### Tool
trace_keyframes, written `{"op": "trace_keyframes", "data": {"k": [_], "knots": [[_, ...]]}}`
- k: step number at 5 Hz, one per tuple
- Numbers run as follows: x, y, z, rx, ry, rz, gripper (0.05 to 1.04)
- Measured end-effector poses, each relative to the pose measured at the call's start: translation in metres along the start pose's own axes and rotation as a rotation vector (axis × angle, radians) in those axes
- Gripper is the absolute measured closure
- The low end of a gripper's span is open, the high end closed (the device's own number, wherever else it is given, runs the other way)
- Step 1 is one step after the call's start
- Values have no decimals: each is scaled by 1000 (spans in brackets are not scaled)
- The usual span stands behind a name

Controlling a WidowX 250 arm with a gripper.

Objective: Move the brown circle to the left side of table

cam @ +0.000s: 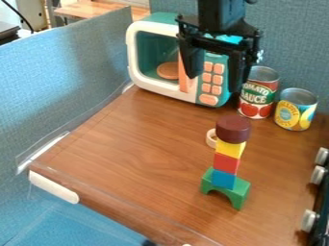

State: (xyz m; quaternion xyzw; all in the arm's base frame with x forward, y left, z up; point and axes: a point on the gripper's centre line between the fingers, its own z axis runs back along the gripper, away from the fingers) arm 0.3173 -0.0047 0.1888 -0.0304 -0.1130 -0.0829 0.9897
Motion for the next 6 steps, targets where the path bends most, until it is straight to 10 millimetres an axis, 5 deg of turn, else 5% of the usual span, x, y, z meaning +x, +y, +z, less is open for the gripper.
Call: {"op": "trace_keyframes", "data": {"k": [3,6], "knots": [[6,-24,-38,-67,94,10,83],[3,-25,-54,-74,138,14,101]]}}
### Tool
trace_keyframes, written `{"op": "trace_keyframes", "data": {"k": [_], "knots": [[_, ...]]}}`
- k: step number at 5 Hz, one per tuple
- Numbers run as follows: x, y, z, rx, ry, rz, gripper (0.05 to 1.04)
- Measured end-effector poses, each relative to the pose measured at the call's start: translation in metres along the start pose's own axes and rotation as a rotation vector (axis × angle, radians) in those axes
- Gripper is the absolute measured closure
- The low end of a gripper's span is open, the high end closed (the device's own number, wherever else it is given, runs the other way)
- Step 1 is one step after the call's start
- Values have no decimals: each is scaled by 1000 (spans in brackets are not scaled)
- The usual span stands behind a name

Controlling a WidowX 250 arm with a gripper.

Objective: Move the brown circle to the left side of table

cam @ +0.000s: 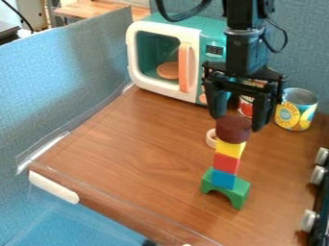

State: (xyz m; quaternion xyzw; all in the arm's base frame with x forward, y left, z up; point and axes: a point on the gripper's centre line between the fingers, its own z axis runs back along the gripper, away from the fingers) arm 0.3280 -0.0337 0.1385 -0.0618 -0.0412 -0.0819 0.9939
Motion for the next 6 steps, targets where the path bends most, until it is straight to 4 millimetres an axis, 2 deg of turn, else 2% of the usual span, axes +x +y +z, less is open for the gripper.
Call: {"op": "trace_keyframes", "data": {"k": [1,2,4,5,6], "knots": [[0,1,-2,4,2,-5,199],[0,2,-3,10,3,-11,345],[0,2,-4,-3,5,-14,345],[-2,14,6,-3,-20,24,345],[-9,37,30,15,-78,98,345]]}}
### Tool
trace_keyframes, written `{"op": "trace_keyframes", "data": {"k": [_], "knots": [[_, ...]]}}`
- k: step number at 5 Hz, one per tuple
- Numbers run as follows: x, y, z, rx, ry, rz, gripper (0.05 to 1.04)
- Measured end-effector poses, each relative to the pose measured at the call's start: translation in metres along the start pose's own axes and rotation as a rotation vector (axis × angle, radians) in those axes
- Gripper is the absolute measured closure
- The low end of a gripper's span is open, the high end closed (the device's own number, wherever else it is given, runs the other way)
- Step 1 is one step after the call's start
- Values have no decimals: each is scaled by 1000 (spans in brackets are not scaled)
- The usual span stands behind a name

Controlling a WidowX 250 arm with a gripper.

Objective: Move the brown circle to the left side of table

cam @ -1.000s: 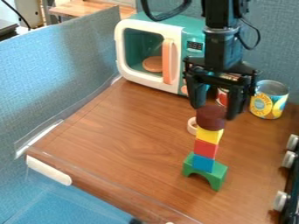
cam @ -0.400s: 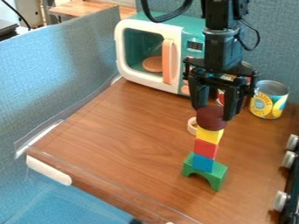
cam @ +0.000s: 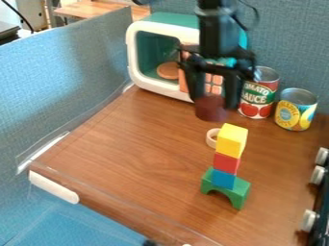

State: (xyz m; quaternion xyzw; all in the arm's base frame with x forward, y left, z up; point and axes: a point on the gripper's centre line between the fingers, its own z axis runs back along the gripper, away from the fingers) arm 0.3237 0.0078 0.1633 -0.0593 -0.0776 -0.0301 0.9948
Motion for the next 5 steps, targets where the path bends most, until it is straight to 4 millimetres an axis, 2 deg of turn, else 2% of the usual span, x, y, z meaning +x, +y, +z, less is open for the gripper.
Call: {"op": "trace_keyframes", "data": {"k": [1,3,5], "knots": [[-16,37,-2,15,14,101,345],[-45,88,-50,43,116,190,346],[-49,113,-82,117,105,155,346]]}}
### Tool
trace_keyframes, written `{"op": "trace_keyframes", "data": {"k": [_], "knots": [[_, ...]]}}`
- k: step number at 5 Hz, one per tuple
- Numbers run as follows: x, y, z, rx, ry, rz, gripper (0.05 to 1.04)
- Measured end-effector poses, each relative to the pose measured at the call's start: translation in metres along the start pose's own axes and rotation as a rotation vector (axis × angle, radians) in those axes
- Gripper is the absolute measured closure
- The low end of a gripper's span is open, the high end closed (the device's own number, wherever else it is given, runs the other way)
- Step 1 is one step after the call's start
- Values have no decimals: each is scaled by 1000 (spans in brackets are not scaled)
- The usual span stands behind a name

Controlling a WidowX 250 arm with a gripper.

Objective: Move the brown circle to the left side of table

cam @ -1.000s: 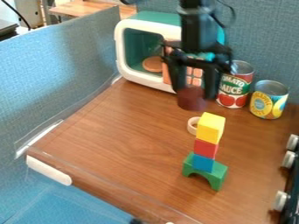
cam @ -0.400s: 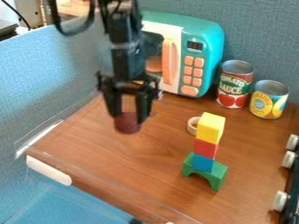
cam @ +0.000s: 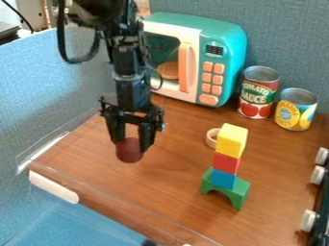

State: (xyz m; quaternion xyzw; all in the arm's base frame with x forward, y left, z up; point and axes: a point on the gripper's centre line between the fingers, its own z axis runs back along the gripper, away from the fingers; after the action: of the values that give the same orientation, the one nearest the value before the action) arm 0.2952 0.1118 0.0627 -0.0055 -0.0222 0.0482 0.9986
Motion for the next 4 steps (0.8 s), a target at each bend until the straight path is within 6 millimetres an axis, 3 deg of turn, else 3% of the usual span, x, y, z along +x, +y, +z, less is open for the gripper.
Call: {"op": "trace_keyframes", "data": {"k": [2,4], "knots": [[-8,30,-14,-18,-24,53,346],[-13,37,-39,-99,-13,99,345]]}}
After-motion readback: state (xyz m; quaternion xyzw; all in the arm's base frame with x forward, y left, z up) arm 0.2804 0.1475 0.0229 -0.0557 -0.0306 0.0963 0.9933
